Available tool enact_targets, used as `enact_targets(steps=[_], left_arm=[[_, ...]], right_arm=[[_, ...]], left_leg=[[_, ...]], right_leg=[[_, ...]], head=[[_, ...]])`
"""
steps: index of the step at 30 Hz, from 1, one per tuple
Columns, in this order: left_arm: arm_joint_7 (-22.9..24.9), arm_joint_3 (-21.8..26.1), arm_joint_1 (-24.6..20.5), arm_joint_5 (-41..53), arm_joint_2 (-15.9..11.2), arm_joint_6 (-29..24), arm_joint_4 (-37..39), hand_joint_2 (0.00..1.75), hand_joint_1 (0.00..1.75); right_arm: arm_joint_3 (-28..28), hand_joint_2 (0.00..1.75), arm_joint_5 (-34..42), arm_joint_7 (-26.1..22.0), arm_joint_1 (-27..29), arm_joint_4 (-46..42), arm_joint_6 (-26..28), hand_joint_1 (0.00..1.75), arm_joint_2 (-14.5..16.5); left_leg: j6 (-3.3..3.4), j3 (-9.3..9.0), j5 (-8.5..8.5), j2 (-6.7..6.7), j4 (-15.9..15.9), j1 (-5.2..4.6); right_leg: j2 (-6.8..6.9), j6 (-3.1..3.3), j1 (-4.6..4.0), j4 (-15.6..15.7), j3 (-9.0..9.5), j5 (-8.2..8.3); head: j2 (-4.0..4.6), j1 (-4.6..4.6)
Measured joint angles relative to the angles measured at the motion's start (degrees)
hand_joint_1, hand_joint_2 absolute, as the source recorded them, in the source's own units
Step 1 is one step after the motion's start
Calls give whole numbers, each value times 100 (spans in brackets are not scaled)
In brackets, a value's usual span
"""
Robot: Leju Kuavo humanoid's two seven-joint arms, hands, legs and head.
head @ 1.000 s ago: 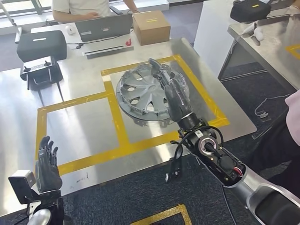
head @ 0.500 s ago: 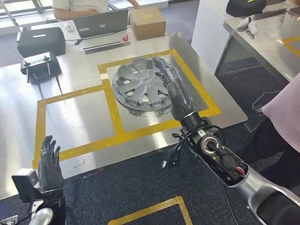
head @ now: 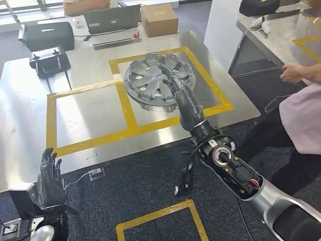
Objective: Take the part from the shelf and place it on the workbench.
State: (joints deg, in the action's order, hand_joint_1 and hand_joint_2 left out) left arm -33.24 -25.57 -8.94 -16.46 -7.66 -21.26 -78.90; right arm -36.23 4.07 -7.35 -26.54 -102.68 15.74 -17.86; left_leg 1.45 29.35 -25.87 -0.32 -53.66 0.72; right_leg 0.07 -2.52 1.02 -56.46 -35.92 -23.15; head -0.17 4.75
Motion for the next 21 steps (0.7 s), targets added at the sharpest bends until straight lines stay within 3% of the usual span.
enact_targets(steps=[2,3,4,5,6,8,10,11,13,14,16,18,19,20,21], left_arm=[[0,0,-4,1,5,1,-5,0,0],[0,0,-1,1,8,1,-5,0,0],[0,0,1,0,10,2,-5,0,0],[0,0,3,0,11,2,-4,0,0],[0,0,6,-1,11,2,-5,0,0],[0,0,10,0,12,2,-6,0,0],[0,0,8,1,13,2,-8,0,0],[0,0,7,1,14,2,-8,0,0],[0,0,10,1,14,2,-9,0,0],[0,0,12,1,12,1,-9,0,0],[0,0,13,1,8,0,-10,0,0],[0,0,23,1,7,-1,-10,0,0],[1,0,30,1,6,-1,-9,0,0],[1,1,35,0,5,-1,-9,0,0],[2,1,36,0,5,-1,-9,0,0]], right_arm=[[6,0,4,1,2,2,1,0,0],[8,0,5,1,4,4,1,0,0],[7,0,5,2,8,7,0,0,0],[6,0,5,2,12,10,0,0,0],[5,0,5,3,15,13,0,0,0],[5,0,6,2,13,13,0,0,0],[10,0,5,0,5,8,0,0,0],[14,0,5,-1,0,5,0,0,0],[21,0,5,-2,-5,3,0,0,0],[23,0,5,-1,-9,2,-1,0,1],[24,0,5,-1,-14,2,-3,0,2],[25,0,6,-1,-11,3,-6,0,1],[25,0,6,0,-7,3,-8,0,1],[26,0,6,1,-6,4,-9,0,1],[26,0,6,1,-6,4,-10,0,1]], left_leg=[[77,134,111,8,3,-16],[90,204,165,8,0,-29],[92,275,219,8,-3,-43],[91,346,271,8,-8,-55],[85,412,322,7,-12,-65],[57,512,409,4,-21,-75],[0,565,495,3,-24,-81],[-36,582,542,5,-16,-77],[-114,611,621,3,9,-67],[-146,652,564,-2,-34,-68],[-199,848,136,-10,-470,-65],[-239,1118,-414,-9,-1288,-48],[-254,1199,-526,-7,-1633,-38],[-264,1203,-494,-7,-1822,-28],[-267,1106,-342,-6,-1801,-19]], right_leg=[[-3,-9,4,-736,-225,-604],[-3,-11,4,-1133,-307,-822],[-4,-11,3,-1422,-334,-919],[-3,-3,2,-1524,-274,-878],[-4,11,-1,-1410,-113,-739],[-7,70,-26,-659,453,-473],[-11,129,-68,131,950,-450],[-14,153,-88,329,1052,-485],[-3,200,-88,450,1054,-419],[8,236,-75,477,1023,-355],[40,311,-45,522,914,-225],[52,341,-58,510,746,-112],[53,336,-60,502,656,-52],[52,331,-61,492,566,8],[49,321,-60,482,479,64]], head=[[-1,28],[-1,45],[-1,54],[-1,59],[-1,63],[-1,77],[-1,78],[-1,78],[-1,75],[-1,63],[-1,3],[-1,-45],[-1,-49],[-1,-51],[-1,-53]])
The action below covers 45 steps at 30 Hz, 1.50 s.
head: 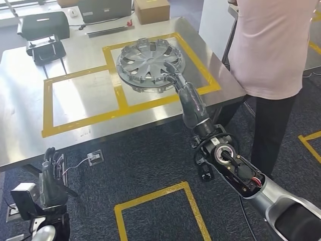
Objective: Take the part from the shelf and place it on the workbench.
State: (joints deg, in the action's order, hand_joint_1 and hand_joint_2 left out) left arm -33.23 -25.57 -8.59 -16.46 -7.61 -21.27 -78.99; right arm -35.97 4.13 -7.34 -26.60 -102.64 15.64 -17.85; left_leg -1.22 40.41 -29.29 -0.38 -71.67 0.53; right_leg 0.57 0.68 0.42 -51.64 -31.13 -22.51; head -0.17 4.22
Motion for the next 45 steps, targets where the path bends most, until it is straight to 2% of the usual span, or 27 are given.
enact_targets(steps=[2,4,5,8,10,12,14,15,16,18,19,21,23,24,26,28,29,30,31,33,35,38,39,40,43,44,45], left_arm=[[1,0,-4,0,0,0,-1,0,0],[1,1,-13,0,1,0,-9,0,0],[1,1,-15,0,1,0,-13,0,0],[1,2,-4,0,-1,0,-17,0,0],[1,2,-4,0,2,0,-17,0,0],[1,2,-6,1,4,0,-17,0,0],[1,2,-2,0,4,0,-17,0,0],[1,2,-2,0,4,0,-17,0,0],[1,2,-1,0,4,0,-17,0,0],[1,2,-5,1,5,0,-17,0,0],[2,2,-9,1,6,0,-17,0,0],[4,2,-12,1,9,0,-17,0,0],[7,2,-7,0,10,0,-17,0,0],[7,2,-10,0,9,0,-17,0,0],[7,2,-18,0,9,0,-17,0,0],[7,2,-9,1,9,0,-17,0,0],[7,2,-2,1,9,0,-17,0,0],[7,2,1,1,9,0,-17,0,0],[7,2,0,1,9,-3,-17,0,0],[9,2,-11,0,9,-43,-17,0,0],[13,4,-8,-5,7,-103,-19,0,0],[15,10,18,-20,-21,-129,-20,0,0],[16,11,17,-24,-32,-130,-20,0,0],[16,11,17,-27,-39,-131,-20,0,0],[16,13,32,-35,-44,-128,-22,0,0],[16,13,37,-36,-45,-127,-22,0,0],[16,13,41,-37,-47,-127,-22,0,0]], right_arm=[[-1,0,0,-1,0,-1,0,0,-1],[5,0,-1,-3,-4,-3,3,0,-1],[8,0,-1,-4,-4,-4,5,0,-1],[6,0,-1,-3,14,-2,5,0,-1],[8,0,-1,-3,26,-2,7,0,-1],[9,0,0,-2,32,-1,8,0,-1],[7,0,0,0,49,2,8,0,-1],[6,0,0,1,57,4,8,0,-1],[7,0,0,2,60,5,8,0,-1],[10,0,0,2,56,5,8,0,-1],[12,0,0,2,52,3,8,0,-1],[14,0,0,-1,48,-1,8,0,-1],[14,0,0,-2,45,-2,8,0,-1],[14,0,0,-2,42,-3,8,0,-1],[11,0,0,-2,37,-3,7,0,-1],[9,0,0,-2,35,-2,7,0,-1],[9,0,0,-1,35,-2,7,0,-1],[9,0,0,-1,35,-2,6,0,-1],[8,0,-6,-1,35,-2,15,0,-1],[16,0,-77,3,31,-2,145,0,-1],[57,0,-145,23,2,2,348,0,-2],[167,0,-102,52,-71,14,428,0,-18],[197,0,-87,58,-83,20,426,0,-28],[222,0,-80,62,-89,27,425,0,-37],[284,0,-72,66,-101,50,423,0,-53],[295,0,-72,67,-103,57,422,0,-53],[301,0,-72,67,-103,64,420,0,-53]], left_leg=[[13,-486,330,2,619,10],[62,-1036,356,-6,1493,-9],[95,-1180,312,-10,1755,-27],[217,-1196,340,0,1918,-45],[310,-1162,413,19,1954,-28],[359,-1106,457,25,1934,-45],[370,-1040,482,26,1889,-59],[368,-1008,489,24,1860,-61],[367,-983,493,21,1830,-64],[353,-937,500,16,1780,-74],[330,-907,516,13,1760,-76],[259,-842,567,9,1741,-72],[189,-794,566,4,1713,-71],[157,-745,470,4,1620,-71],[98,-509,43,5,1064,-55],[42,-198,-379,7,252,-25],[19,-126,-434,7,-1,-9],[1,-154,-364,8,-49,9],[-10,-297,-197,8,131,28],[-19,-795,101,8,925,53],[24,-1108,185,-9,1505,33],[153,-1059,262,-7,1610,-14],[209,-1007,321,6,1619,-16],[263,-942,391,19,1635,-10],[325,-701,601,27,1641,-15],[323,-611,674,28,1639,-19],[315,-516,748,28,1637,-22]], right_leg=[[-9,-40,4,-23,-139,93],[-5,-101,-6,-54,-241,175],[0,-133,-5,-63,-280,219],[-10,-222,11,-97,-367,244],[-31,-259,13,-532,-539,-110],[-41,-279,15,-1444,-817,-619],[-42,-286,16,-2039,-930,-827],[-42,-278,16,-1974,-822,-765],[-43,-260,14,-1672,-606,-619],[-58,-199,-2,-801,-62,-359],[-67,-172,-17,-485,119,-299],[-82,-142,-50,-270,233,-288],[-66,-108,-34,-193,211,-233],[-52,-77,-17,-157,197,-200],[-24,-24,7,-121,113,-122],[-16,-4,5,-141,-24,-43],[-14,-5,4,-155,-93,-3],[-14,-13,5,-172,-159,35],[-16,-26,7,-196,-223,73],[-21,-72,6,-262,-341,137],[-26,-138,5,-308,-422,211],[-44,-245,37,-315,-484,306],[-49,-274,50,-383,-533,202],[-54,-296,61,-552,-597,-10],[-53,-329,68,-1623,-820,-893],[-53,-333,67,-1947,-829,-995],[-53,-330,67,-2117,-764,-948]], head=[[0,-1],[0,3],[0,10],[0,26],[0,50],[0,90],[0,105],[0,108],[0,114],[0,123],[0,119],[0,118],[0,120],[0,104],[0,55],[0,31],[0,30],[0,27],[0,26],[0,22],[0,55],[0,81],[1,73],[1,78],[0,131],[0,140],[0,145]])
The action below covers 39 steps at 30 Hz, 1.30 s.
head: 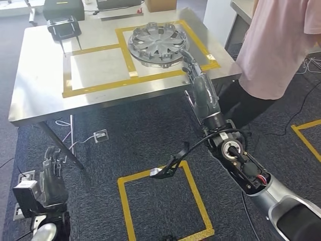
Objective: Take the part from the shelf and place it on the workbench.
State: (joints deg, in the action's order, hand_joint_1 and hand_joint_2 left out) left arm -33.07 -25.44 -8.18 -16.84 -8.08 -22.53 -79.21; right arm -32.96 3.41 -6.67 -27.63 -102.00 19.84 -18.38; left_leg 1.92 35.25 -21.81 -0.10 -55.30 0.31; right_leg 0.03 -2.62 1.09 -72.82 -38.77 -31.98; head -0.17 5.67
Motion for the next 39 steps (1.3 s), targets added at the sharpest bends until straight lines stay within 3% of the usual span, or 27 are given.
enact_targets(steps=[1,2,3,5,7,8,9,10,11,13,14,15,16,18,19,21,22,23,25,26,27,29,30,31,33,37,39], left_arm=[[0,0,3,-3,-2,0,0,0,0],[0,0,5,-7,-3,0,0,0,0],[0,0,7,-11,-4,0,-2,0,0],[-1,2,11,-16,-8,-1,-14,0,0],[-2,4,12,-18,-14,-1,-29,0,0],[-2,6,15,-19,-21,-1,-32,0,0],[-2,9,19,-20,-28,-4,-35,0,0],[-2,15,24,-21,-34,-15,-37,0,0],[-2,24,30,-23,-41,-30,-38,0,0],[-2,45,48,-33,-45,-59,-39,0,0],[-2,56,63,-37,-49,-65,-39,0,0],[-2,66,80,-41,-51,-68,-39,0,0],[-2,74,94,-43,-52,-71,-39,0,0],[-2,83,109,-45,-54,-72,-39,0,0],[-2,86,109,-45,-55,-73,-43,0,0],[-3,96,103,-45,-59,-75,-64,0,0],[-4,101,99,-43,-61,-76,-79,0,0],[-5,104,93,-42,-62,-77,-91,0,0],[-6,107,96,-42,-63,-78,-100,0,0],[-5,108,99,-44,-66,-78,-101,0,0],[-5,108,103,-46,-67,-79,-101,0,0],[-4,108,107,-48,-69,-79,-102,0,0],[-4,108,111,-48,-68,-79,-103,0,0],[-4,108,116,-48,-68,-79,-103,0,0],[-4,108,122,-48,-69,-79,-103,0,0],[-4,108,123,-48,-69,-79,-103,0,0],[-4,108,123,-48,-69,-79,-103,0,0]], right_arm=[[3,0,0,1,-1,8,-5,0,0],[8,0,0,1,-5,14,-13,0,0],[15,0,0,1,-11,18,-22,0,0],[35,0,0,0,-31,20,-34,0,0],[51,0,0,-2,-55,21,-38,0,-1],[55,0,0,-1,-63,24,-40,0,-1],[55,0,1,-1,-76,26,-46,0,-1],[54,0,2,-5,-84,28,-57,0,-1],[52,0,7,-12,-87,32,-74,0,0],[50,0,16,-39,-90,45,-110,0,0],[49,0,20,-51,-86,55,-122,0,0],[49,0,20,-62,-82,67,-128,0,0],[47,0,20,-69,-79,77,-132,0,0],[46,0,20,-74,-74,89,-134,0,0],[46,0,20,-75,-74,91,-135,0,0],[49,0,19,-80,-74,91,-135,0,0],[50,0,18,-83,-76,91,-135,0,0],[51,0,17,-85,-77,92,-135,0,0],[49,0,18,-86,-73,103,-135,0,0],[49,0,18,-84,-69,112,-135,0,0],[50,0,19,-82,-65,121,-134,0,0],[50,0,19,-80,-59,133,-134,0,0],[50,0,19,-80,-52,139,-134,0,0],[50,0,19,-80,-43,145,-134,0,0],[50,0,18,-80,-31,156,-134,0,0],[50,0,19,-80,-30,160,-134,0,0],[50,0,20,-80,-31,164,-134,0,0]], left_leg=[[-12,94,75,0,-1,-1],[-28,184,150,0,-3,0],[-47,256,221,-1,-4,0],[-105,334,360,-5,13,0],[-179,333,503,-9,80,15],[-218,333,561,-14,123,26],[-248,366,512,-21,102,29],[-271,431,332,-26,-15,27],[-287,522,24,-29,-256,27],[-310,713,-663,-27,-1056,28],[-320,766,-817,-26,-1459,28],[-326,759,-795,-26,-1748,27],[-326,692,-657,-26,-1881,27],[-309,405,-338,-26,-1707,26],[-288,145,-294,-26,-1392,25],[-233,-530,-457,-27,-488,2],[-203,-780,-568,-31,-116,-20],[-180,-917,-639,-34,116,-45],[-103,-875,-569,-27,232,-56],[-56,-810,-506,-14,246,-48],[-10,-724,-425,0,256,-36],[34,-543,-274,15,251,-34],[33,-449,-199,17,244,-35],[27,-354,-128,17,236,-36],[15,-231,-41,17,223,-36],[11,-197,-18,17,219,-36],[0,-134,25,17,209,-35]], right_leg=[[0,9,0,15,145,152],[0,25,-2,241,389,330],[-1,46,-7,635,708,405],[-1,80,-42,1552,1322,291],[-8,111,-90,1978,1504,201],[-1,144,-82,1987,1444,272],[12,184,-74,2016,1378,351],[29,232,-61,2039,1312,440],[46,270,-47,2058,1228,541],[54,304,-61,2050,1023,732],[54,302,-66,2043,909,826],[54,298,-69,2035,791,916],[54,291,-72,2026,684,993],[54,272,-73,2010,517,1113],[52,259,-73,2000,456,1165],[50,214,-81,1976,358,1272],[53,185,-75,1977,337,1333],[56,152,-66,1983,320,1394],[45,86,-46,1982,260,1447],[34,62,-41,1887,196,1319],[22,42,-39,1665,107,1067],[16,14,-26,890,-79,413],[16,0,-24,467,-139,214],[16,-10,-22,165,-142,178],[16,-16,-17,-84,-89,289],[16,-16,-15,-77,-45,366],[16,-10,-12,74,101,519]], head=[[0,5],[0,9],[0,16],[0,24],[0,29],[1,20],[1,7],[1,-17],[1,-54],[0,-104],[0,-116],[0,-123],[0,-126],[0,-127],[0,-126],[0,-122],[0,-111],[0,-106],[0,-99],[0,-96],[0,-81],[0,-52],[0,-45],[0,-42],[0,-37],[0,-36],[0,-35]])
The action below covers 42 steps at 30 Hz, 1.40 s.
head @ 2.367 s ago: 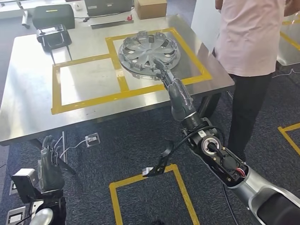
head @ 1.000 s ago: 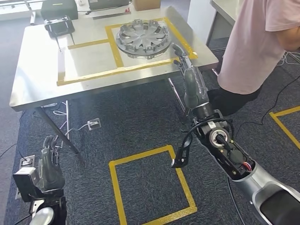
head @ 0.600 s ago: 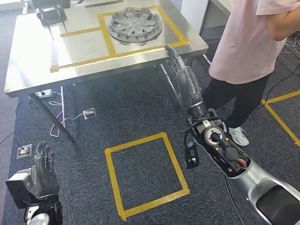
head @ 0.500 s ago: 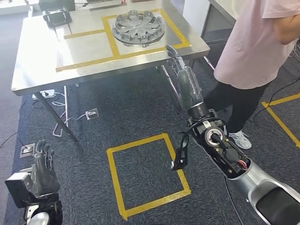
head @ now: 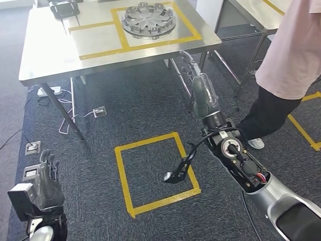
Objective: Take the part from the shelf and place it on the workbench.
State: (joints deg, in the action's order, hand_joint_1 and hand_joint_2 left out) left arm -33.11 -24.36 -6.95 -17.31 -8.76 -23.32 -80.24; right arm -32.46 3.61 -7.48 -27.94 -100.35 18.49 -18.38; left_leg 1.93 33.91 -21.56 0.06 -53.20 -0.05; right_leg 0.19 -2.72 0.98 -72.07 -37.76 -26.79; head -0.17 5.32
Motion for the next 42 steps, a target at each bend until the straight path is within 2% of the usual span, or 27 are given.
enact_targets(steps=[2,4,5,6,8,9,10,11,13,15,16,18,19,21,23,24,26,28,30,31,33,35,37,39,40,41,42], left_arm=[[-1,3,3,1,-3,0,-8,0,0],[-3,10,9,3,-10,0,-17,0,0],[-3,14,12,3,-13,0,-19,0,0],[-3,16,14,3,-15,0,-19,0,0],[-2,19,20,1,-15,-1,-20,0,0],[-2,19,24,1,-15,-1,-20,0,0],[-2,19,28,0,-15,-1,-20,0,0],[-2,19,30,-1,-15,-2,-20,0,0],[-2,20,25,-2,-15,-2,-20,0,0],[-2,22,10,-2,-15,-2,-31,0,0],[-2,22,3,1,-14,-2,-37,0,0],[-2,23,-3,2,-12,-2,-42,0,0],[-2,23,-3,2,-13,-1,-42,0,0],[-2,25,-3,-3,-9,22,-42,0,0],[-2,25,-1,-6,1,68,-40,0,0],[-2,26,2,-7,6,90,-35,0,0],[-2,27,7,-9,11,120,-23,0,0],[-3,27,7,-13,14,136,-17,0,0],[-7,32,0,-26,15,139,-17,0,0],[-10,36,-1,-37,15,140,-17,0,0],[-15,44,2,-53,13,142,-18,0,0],[-16,58,3,-61,8,143,-19,0,0],[-19,75,9,-65,5,144,-20,0,0],[-20,89,33,-69,4,144,-19,0,0],[-20,98,46,-70,4,144,-19,0,0],[-20,106,54,-70,4,144,-18,0,0],[-20,114,57,-70,4,144,-19,0,0]], right_arm=[[1,0,-1,-2,-8,2,1,0,0],[-1,0,-2,-5,-24,5,0,0,1],[-2,0,-2,-5,-31,8,-1,0,2],[-4,0,-2,-4,-36,9,-2,0,2],[-6,0,-2,-3,-36,10,-2,0,2],[-7,0,-2,-3,-35,12,-2,0,2],[-8,0,-2,-3,-33,13,-2,0,2],[-9,0,-2,-2,-32,15,-2,0,2],[-9,0,-2,-3,-33,15,-2,0,2],[-5,0,-2,-7,-36,14,-2,0,2],[-4,0,-2,-8,-37,14,-2,0,2],[-4,0,-2,-7,-35,15,0,0,2],[-2,0,-9,5,-30,16,16,0,2],[32,0,-40,56,14,14,81,0,0],[107,0,-74,114,122,7,133,0,-10],[149,0,-85,130,182,3,133,0,-17],[219,0,-105,145,266,-6,110,0,-29],[264,0,-128,155,294,-26,86,0,-33],[288,0,-144,160,298,-49,73,0,-33],[299,0,-147,162,297,-55,69,0,-33],[320,0,-152,166,298,-66,61,0,-33],[333,0,-156,166,294,-78,55,0,-33],[337,0,-157,166,293,-84,51,0,-33],[339,0,-157,168,299,-85,49,0,-33],[339,0,-157,170,302,-85,48,0,-33],[339,0,-157,172,305,-85,48,0,-33],[341,0,-157,173,307,-85,48,0,-33]], left_leg=[[-89,148,189,-10,-1,-10],[-217,311,237,-25,-77,-2],[-266,399,66,-27,-240,13],[-285,516,-257,-29,-561,28],[-319,744,-826,-28,-1420,40],[-329,793,-910,-29,-1777,42],[-329,761,-832,-28,-1960,43],[-320,628,-657,-28,-1928,43],[-275,93,-399,-29,-1311,40],[-206,-550,-535,-31,-358,11],[-172,-725,-619,-34,-71,-14],[-92,-776,-625,-32,109,-34],[-46,-740,-583,-28,121,-30],[43,-659,-487,-12,146,-6],[74,-562,-399,-8,143,-9],[70,-507,-357,-8,137,-10],[47,-389,-281,-7,114,-8],[14,-301,-234,-1,71,-4],[-37,-247,-197,7,25,-15],[-69,-225,-175,10,10,-20],[-138,-177,-136,13,-13,-32],[-196,-58,-278,6,-209,-35],[-244,256,-691,-1,-890,-17],[-273,615,-1046,-1,-1712,3],[-277,684,-1070,-1,-1897,7],[-273,626,-976,-1,-1831,8],[-262,445,-794,0,-1527,8]], right_leg=[[-4,62,-29,1058,698,17],[13,188,-46,2013,1205,-11],[25,254,-48,2046,1119,73],[35,291,-43,2050,1043,150],[36,327,-64,2040,840,305],[36,328,-74,2032,738,381],[36,327,-83,2023,638,453],[33,322,-90,2015,541,523],[17,298,-101,1997,387,649],[8,249,-111,1978,295,759],[11,218,-104,1976,272,808],[13,152,-80,1975,225,879],[5,123,-67,1922,183,817],[-10,69,-51,1500,14,395],[-14,17,-39,694,-202,-147],[-14,-6,-35,337,-268,-269],[-12,-34,-22,162,-150,-139],[-10,-35,-4,844,361,129],[-19,-4,-20,1621,897,143],[-24,18,-35,1824,1027,89],[-23,89,-39,1930,1062,65],[-6,186,-11,1967,1025,106],[7,271,-14,1981,955,169],[8,305,-36,1979,875,222],[5,308,-42,1978,843,245],[1,304,-45,1977,821,265],[-3,298,-46,1976,808,279]], head=[[0,16],[0,-3],[0,-36],[0,-66],[0,-99],[0,-102],[0,-104],[0,-105],[0,-105],[0,-97],[0,-91],[0,-85],[0,-84],[0,-69],[0,-46],[0,-40],[0,-31],[0,-24],[0,-15],[0,-10],[0,-10],[0,-41],[0,-80],[0,-93],[0,-94],[0,-94],[0,-94]])
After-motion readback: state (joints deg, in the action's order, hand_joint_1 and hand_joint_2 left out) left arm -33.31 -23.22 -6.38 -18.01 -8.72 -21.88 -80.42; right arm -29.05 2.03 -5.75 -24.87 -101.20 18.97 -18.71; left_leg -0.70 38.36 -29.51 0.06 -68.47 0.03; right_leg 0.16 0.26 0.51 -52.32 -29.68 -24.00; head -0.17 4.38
